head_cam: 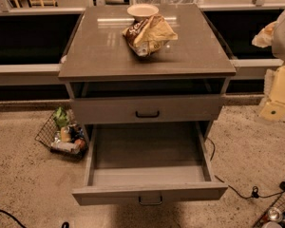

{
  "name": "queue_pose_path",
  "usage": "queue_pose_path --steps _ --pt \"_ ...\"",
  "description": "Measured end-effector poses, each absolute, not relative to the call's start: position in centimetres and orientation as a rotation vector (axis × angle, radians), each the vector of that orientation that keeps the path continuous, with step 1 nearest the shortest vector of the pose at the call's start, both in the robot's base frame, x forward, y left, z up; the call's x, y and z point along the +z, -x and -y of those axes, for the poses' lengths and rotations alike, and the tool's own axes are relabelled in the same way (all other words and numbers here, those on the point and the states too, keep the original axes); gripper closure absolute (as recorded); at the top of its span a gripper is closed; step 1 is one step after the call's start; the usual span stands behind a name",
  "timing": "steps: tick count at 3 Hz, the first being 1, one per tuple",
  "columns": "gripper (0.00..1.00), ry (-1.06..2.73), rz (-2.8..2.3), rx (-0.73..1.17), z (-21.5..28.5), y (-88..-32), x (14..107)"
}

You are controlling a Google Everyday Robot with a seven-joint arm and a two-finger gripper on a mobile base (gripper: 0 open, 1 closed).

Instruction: Place brown chip bag into middle drawer

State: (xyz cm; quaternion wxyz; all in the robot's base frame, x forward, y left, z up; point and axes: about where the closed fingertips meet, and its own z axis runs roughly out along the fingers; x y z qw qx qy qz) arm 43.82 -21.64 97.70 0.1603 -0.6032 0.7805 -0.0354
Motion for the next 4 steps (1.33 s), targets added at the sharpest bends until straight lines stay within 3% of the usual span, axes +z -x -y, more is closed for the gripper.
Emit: queue_pose_path --steps 1,2,4 --pt "0.00 1.723 -2.230 -0.101 21.6 -43.8 97.7" --pt "0.00 1.711 -2.152 -0.109 21.0 -48.1 97.5" --pt "0.00 1.556 -1.907 -0.069 16.8 -64.9 98.0"
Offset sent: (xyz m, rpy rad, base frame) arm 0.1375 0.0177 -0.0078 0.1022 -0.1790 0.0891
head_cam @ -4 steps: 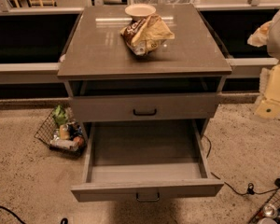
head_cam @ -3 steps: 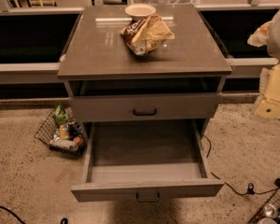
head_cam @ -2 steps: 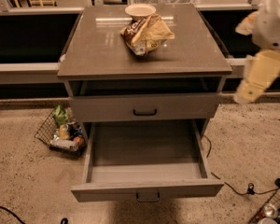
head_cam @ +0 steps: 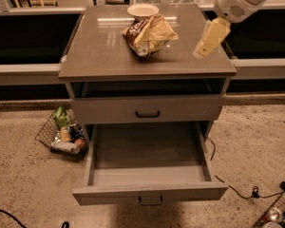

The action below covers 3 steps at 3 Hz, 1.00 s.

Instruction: Place brown chip bag into middle drawer

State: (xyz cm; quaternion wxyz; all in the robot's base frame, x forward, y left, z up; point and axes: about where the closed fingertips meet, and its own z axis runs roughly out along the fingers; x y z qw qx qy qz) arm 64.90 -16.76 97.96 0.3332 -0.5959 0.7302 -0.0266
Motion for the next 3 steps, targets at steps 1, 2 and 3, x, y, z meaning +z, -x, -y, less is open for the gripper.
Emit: queue_pose_path --steps 1,2,3 --pt "0.00 1.527 -1.873 -0.069 16.2 -67.2 98.5" --pt "0.00 1.527 -1.873 -0.069 16.2 -67.2 98.5" --pt "0.00 1.539 -1.847 -0.084 14.9 -69.8 95.9"
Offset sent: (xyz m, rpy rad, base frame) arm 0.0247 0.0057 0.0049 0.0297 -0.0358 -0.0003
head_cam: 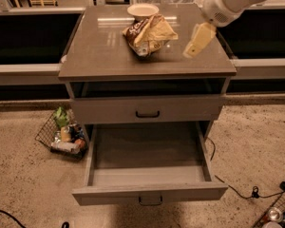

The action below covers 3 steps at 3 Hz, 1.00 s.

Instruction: Place brown chip bag into middle drawer

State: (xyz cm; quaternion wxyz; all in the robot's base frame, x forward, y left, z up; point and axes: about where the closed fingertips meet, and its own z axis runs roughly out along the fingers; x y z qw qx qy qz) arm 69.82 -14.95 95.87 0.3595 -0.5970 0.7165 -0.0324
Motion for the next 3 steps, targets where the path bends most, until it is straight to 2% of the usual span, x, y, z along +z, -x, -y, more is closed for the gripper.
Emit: queue_pose_path --steps 1,3 --pt "0.00 1.519 -1.796 -0.092 13.1 -73.9 92.0" --pt "0.00 1.429 -1.712 -0.135 10.9 -78.8 89.9"
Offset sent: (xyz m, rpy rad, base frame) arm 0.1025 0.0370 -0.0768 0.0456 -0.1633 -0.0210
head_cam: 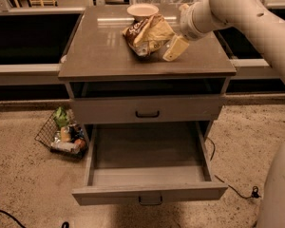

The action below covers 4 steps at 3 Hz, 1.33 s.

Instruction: Place brown chip bag into middle drawer

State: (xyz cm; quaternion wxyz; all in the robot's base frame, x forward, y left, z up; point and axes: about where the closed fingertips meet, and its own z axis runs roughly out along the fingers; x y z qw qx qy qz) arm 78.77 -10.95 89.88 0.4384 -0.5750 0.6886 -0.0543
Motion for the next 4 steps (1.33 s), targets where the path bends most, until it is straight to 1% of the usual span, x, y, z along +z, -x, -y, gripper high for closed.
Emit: queue_pose_path --steps 2,4 --pt "0.00 1.400 -1.629 -0.118 8.1 -81.4 89.9" --pt "0.00 1.389 -1.575 -0.018 5.3 -82.1 89.8"
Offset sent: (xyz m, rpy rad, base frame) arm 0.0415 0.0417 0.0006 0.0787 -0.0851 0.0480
